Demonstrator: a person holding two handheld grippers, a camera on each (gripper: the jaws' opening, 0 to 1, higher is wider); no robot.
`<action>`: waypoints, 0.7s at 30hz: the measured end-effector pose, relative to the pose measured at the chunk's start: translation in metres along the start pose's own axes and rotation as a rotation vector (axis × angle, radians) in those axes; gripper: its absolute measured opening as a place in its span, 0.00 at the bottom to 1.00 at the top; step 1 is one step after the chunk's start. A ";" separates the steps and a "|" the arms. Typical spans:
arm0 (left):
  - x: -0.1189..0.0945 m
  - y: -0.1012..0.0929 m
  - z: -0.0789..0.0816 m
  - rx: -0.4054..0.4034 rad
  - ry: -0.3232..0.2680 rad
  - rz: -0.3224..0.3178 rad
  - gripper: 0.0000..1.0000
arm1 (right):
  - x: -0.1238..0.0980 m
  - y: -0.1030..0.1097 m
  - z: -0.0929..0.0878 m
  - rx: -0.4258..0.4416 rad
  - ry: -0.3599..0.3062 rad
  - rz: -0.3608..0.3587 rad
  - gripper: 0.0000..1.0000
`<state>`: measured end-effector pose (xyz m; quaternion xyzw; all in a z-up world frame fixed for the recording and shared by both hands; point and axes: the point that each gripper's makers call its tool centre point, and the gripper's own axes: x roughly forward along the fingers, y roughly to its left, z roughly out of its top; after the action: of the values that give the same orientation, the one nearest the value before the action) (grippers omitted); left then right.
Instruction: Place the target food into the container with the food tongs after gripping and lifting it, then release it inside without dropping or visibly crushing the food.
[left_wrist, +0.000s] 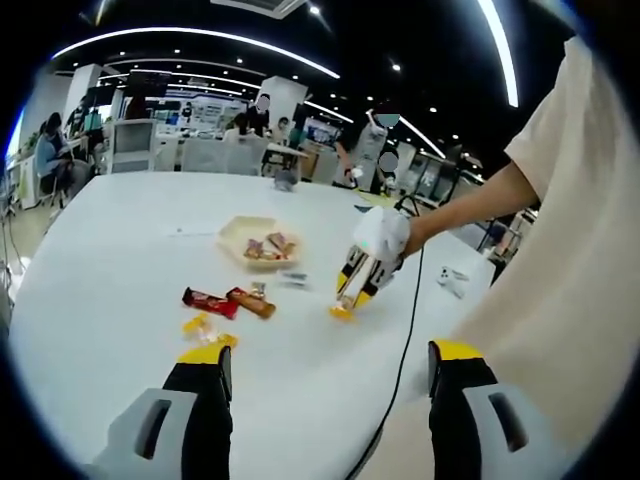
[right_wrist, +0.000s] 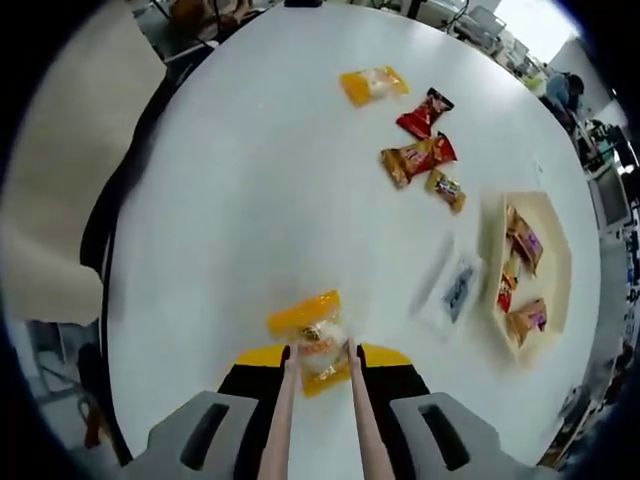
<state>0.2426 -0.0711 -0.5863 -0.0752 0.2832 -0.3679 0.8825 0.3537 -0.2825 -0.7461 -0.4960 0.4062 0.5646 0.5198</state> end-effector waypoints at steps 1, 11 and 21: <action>0.000 0.000 0.000 0.000 0.000 0.000 0.80 | 0.000 0.000 0.000 0.003 -0.001 0.000 0.26; -0.005 -0.003 0.002 0.020 -0.011 0.013 0.80 | 0.000 -0.002 -0.001 0.123 -0.040 -0.015 0.26; -0.007 -0.008 -0.004 0.014 -0.001 0.012 0.80 | 0.000 -0.003 -0.002 0.208 -0.072 -0.029 0.26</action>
<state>0.2312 -0.0715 -0.5836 -0.0673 0.2804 -0.3645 0.8854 0.3572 -0.2842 -0.7458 -0.4245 0.4367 0.5293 0.5907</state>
